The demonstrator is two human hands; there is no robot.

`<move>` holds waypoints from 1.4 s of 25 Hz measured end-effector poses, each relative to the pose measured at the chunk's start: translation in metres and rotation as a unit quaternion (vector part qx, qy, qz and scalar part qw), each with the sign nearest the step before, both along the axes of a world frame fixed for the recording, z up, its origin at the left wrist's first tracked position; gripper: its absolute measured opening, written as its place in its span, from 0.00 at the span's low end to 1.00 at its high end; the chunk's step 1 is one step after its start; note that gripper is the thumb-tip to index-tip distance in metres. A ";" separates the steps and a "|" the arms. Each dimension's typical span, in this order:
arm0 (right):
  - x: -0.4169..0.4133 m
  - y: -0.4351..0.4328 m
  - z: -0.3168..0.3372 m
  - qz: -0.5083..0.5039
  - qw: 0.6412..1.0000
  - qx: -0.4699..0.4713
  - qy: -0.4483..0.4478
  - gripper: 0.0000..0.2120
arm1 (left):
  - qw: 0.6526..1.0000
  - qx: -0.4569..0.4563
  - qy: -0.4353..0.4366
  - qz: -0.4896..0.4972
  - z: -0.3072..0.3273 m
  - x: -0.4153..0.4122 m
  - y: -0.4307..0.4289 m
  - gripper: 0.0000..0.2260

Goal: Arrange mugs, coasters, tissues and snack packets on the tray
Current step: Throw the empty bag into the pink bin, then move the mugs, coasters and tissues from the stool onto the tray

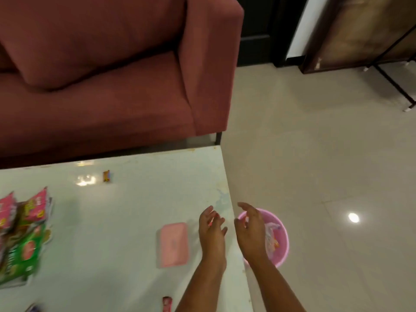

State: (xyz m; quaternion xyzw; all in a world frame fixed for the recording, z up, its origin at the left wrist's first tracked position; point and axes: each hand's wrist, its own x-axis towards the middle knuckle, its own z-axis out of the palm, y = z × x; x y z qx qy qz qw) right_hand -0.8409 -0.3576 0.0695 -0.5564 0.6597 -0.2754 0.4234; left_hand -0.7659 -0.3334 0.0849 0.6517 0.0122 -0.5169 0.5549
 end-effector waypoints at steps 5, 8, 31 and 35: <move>0.126 0.050 0.058 0.091 0.990 0.007 -0.106 0.19 | 0.992 -0.005 0.012 0.126 0.037 0.122 0.048 0.11; 0.222 0.101 0.050 0.148 0.980 0.047 -0.126 0.18 | 0.982 -0.014 -0.013 0.190 0.039 0.220 0.105 0.09; 0.846 0.366 0.118 0.471 0.876 0.088 -0.064 0.15 | 0.894 0.087 -0.123 0.422 0.124 0.799 0.455 0.07; 0.952 0.368 0.112 0.570 0.821 0.002 0.011 0.21 | 0.875 0.171 -0.206 0.403 0.100 0.895 0.469 0.12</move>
